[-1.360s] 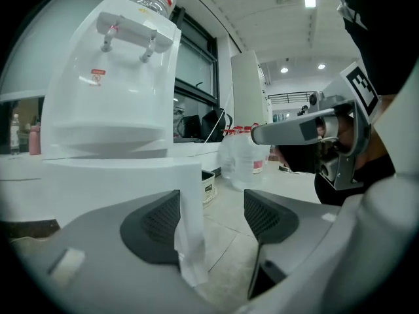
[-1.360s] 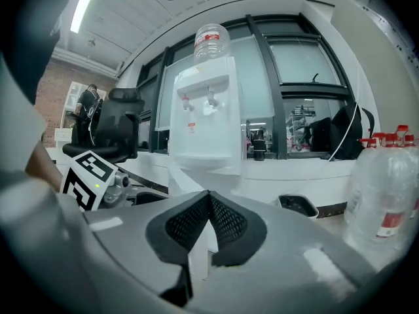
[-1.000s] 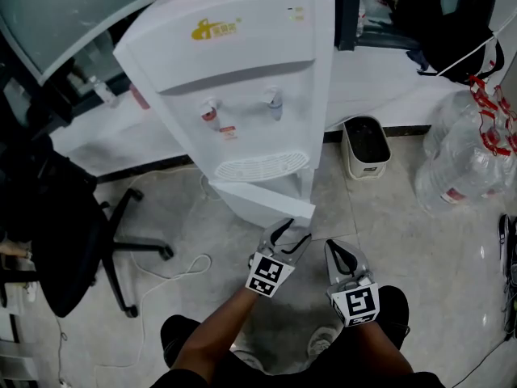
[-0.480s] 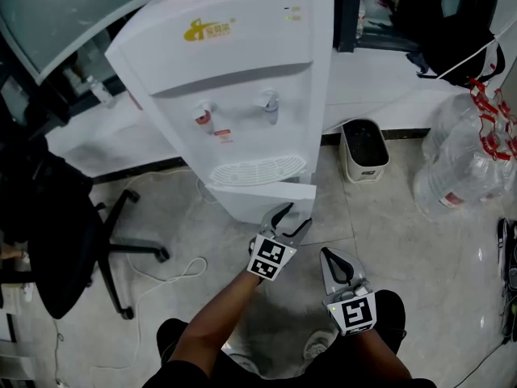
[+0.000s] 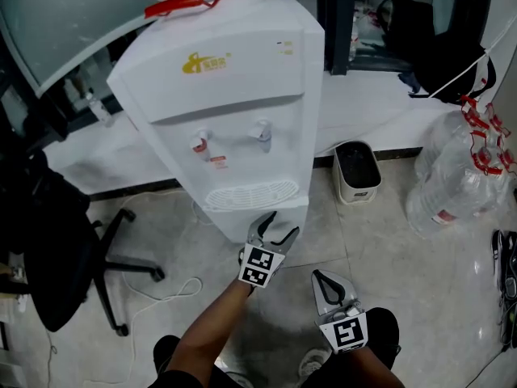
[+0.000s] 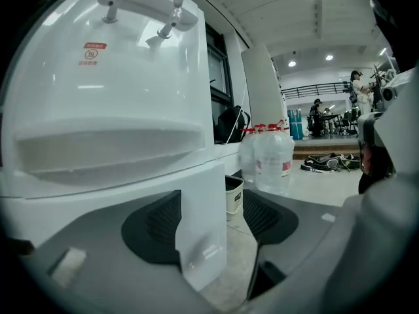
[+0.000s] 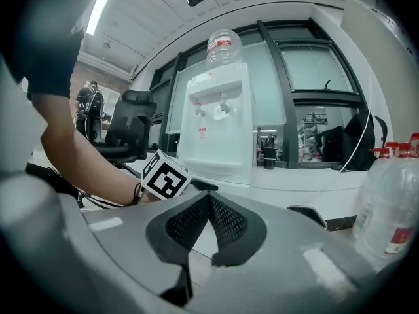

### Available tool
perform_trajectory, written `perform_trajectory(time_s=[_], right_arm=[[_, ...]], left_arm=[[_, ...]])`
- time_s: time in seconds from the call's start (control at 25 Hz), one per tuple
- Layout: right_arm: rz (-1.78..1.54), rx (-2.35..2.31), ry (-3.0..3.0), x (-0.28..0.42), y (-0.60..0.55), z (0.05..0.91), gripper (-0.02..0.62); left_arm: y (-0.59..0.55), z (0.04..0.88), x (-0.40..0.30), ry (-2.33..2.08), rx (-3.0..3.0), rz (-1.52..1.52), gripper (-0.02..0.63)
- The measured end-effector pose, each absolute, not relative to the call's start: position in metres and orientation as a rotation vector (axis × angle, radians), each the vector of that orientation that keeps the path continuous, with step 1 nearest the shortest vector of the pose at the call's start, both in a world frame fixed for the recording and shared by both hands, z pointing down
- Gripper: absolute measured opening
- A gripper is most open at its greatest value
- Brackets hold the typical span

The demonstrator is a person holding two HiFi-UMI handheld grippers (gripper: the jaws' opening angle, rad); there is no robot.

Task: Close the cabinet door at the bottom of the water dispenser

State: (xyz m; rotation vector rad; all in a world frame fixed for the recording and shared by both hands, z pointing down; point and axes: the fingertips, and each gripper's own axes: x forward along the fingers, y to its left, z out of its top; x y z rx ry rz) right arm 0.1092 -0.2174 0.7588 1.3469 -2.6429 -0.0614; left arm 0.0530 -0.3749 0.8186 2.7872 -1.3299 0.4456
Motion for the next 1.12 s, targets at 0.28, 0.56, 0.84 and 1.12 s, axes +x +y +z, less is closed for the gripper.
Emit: perform_trajectory(time_s=[0.28, 0.56, 0.84, 1.12], right_arm=[[-0.068, 1.361, -2.645, 0.109, -0.218, 0.760, 0.005], [-0.079, 1.321, -2.639, 0.100, -0.213, 0.763, 0.005], [-0.107, 1.298, -2.642, 0.089, -0.212, 0.758, 0.005], [-0.039, 1.256, -2.753, 0.063, -0.200, 0.744, 0.005]], left_arm=[[-0.384, 0.818, 0.045, -1.384, 2.782, 0.451, 0.329], [-0.388, 0.817, 0.036, -1.410, 2.754, 0.421, 0.362], [-0.364, 0.793, 0.040, -1.378, 2.833, 0.352, 0.350], [-0.324, 0.730, 0.017, -1.460, 2.871, 0.131, 0.223]])
